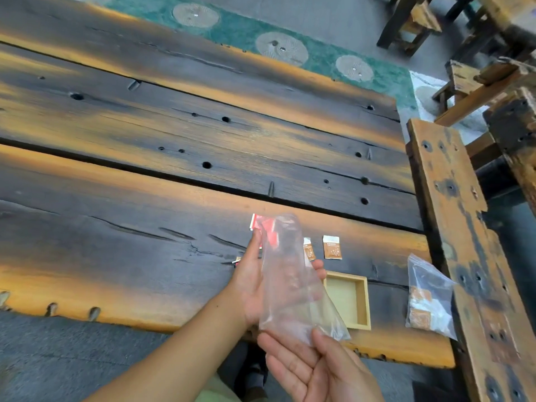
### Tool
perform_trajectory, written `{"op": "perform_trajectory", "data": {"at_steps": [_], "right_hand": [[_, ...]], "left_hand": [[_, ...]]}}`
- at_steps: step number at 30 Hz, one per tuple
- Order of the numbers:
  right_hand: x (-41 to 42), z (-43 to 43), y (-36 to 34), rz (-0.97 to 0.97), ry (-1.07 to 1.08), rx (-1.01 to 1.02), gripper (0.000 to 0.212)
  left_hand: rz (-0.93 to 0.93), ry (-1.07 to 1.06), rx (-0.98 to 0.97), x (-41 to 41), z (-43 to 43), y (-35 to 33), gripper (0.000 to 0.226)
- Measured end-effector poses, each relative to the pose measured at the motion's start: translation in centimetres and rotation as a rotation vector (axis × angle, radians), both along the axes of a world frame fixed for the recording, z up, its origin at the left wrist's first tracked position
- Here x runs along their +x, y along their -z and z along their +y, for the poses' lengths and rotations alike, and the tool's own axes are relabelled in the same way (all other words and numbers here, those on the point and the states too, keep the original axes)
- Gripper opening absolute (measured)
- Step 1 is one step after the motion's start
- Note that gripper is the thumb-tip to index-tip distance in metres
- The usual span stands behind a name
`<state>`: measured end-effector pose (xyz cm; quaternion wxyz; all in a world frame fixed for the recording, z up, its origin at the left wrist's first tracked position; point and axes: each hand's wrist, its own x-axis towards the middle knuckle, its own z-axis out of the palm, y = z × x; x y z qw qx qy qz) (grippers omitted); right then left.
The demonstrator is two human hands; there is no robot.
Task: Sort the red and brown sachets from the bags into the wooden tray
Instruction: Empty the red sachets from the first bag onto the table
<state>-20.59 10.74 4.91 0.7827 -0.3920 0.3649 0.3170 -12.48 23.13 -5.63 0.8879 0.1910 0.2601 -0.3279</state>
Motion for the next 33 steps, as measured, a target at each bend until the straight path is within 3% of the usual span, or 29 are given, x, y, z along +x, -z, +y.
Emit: {"op": "perform_trajectory", "data": {"at_steps": [2, 5, 8, 18, 23, 28, 33], "right_hand": [[-0.1, -0.5, 1.2, -0.011, 0.027, -0.093, 0.025], [-0.8, -0.9, 3.5, -0.027, 0.039, -0.239, 0.023], [-1.4, -0.8, 5.6, -0.040, 0.042, -0.319, 0.022], [-2.4, -3.3, 9.3, -0.076, 0.049, -0.306, 0.026], [-0.8, -9.0, 10.5, -0.130, -0.022, -0.319, 0.036], [2.7, -16.9, 10.7, -0.258, -0.149, -0.421, 0.036], [6.9, -24.6, 11.6, -0.419, -0.327, -0.474, 0.032]], "left_hand": [[-0.030, 0.002, -0.094, 0.6, 0.4, -0.6, 0.100], [-0.096, 0.024, -0.040, 1.6, 1.3, -0.4, 0.097], [-0.180, 0.065, 0.086, 2.1, 1.4, 0.2, 0.074], [-0.351, 0.080, 0.406, 2.8, -0.5, -0.6, 0.056], [-0.450, 0.087, 0.478, 3.9, -3.6, -0.3, 0.032], [-0.471, 0.157, 0.542, 4.1, -10.0, 0.1, 0.035], [-0.412, 0.272, 0.432, 4.2, -18.3, 1.6, 0.038]]}}
